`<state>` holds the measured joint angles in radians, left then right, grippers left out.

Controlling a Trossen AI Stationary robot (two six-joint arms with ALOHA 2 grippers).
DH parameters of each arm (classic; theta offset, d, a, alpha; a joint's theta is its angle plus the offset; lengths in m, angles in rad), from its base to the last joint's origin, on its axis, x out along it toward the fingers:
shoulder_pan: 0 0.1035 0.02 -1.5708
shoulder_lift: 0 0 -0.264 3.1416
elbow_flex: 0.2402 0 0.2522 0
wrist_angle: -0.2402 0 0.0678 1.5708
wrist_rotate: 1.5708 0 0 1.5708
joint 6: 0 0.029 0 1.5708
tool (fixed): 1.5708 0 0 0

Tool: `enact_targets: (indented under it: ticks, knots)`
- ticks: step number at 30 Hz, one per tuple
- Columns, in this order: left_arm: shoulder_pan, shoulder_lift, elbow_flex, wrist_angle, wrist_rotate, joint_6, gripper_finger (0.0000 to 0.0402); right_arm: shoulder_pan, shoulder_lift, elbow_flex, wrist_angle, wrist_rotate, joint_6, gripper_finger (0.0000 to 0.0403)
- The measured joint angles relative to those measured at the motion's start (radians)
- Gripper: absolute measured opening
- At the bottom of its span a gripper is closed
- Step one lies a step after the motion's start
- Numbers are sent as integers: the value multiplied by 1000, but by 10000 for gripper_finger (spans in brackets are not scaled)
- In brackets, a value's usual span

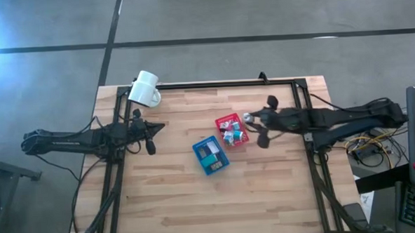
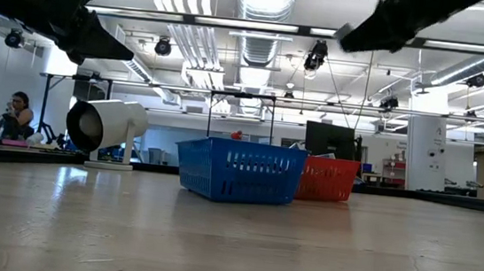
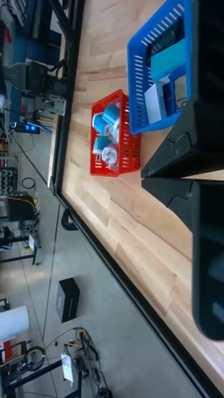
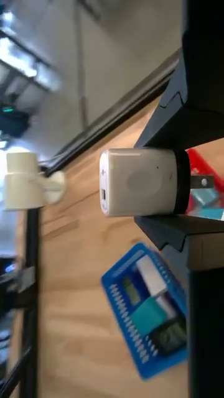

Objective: Pick & Place Office items
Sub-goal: Put the black charger adapter into the red bin

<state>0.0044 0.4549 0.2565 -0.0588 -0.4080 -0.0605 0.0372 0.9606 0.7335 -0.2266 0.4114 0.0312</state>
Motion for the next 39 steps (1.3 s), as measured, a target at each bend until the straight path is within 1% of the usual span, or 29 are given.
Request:
enact_targets:
  ticks: [4,8,10,14,18,25,31,34,39]
  knots:
    - [0,0,0,0,0,0,12,-57,139,84,-54,0,37,134]
    - [0,0,0,0,0,0,12,-108,271,147,-115,-45,73,134]
    - [0,0,0,-1,0,0,12,-122,336,163,-118,-59,87,134]
    - [0,0,0,-1,0,0,12,-142,446,185,-107,-166,88,134]
    - [0,0,0,-2,0,0,12,-142,534,199,-110,-161,103,134]
    - [0,0,0,-2,8,0,12,-147,624,210,-119,-158,115,134]
    - [0,0,0,-2,8,0,12,-147,653,209,-138,-165,108,135]
    - [0,0,0,-2,8,0,12,-147,662,209,-134,-172,90,144]
    - [0,0,0,-2,8,0,12,-148,677,208,-138,-177,70,171]
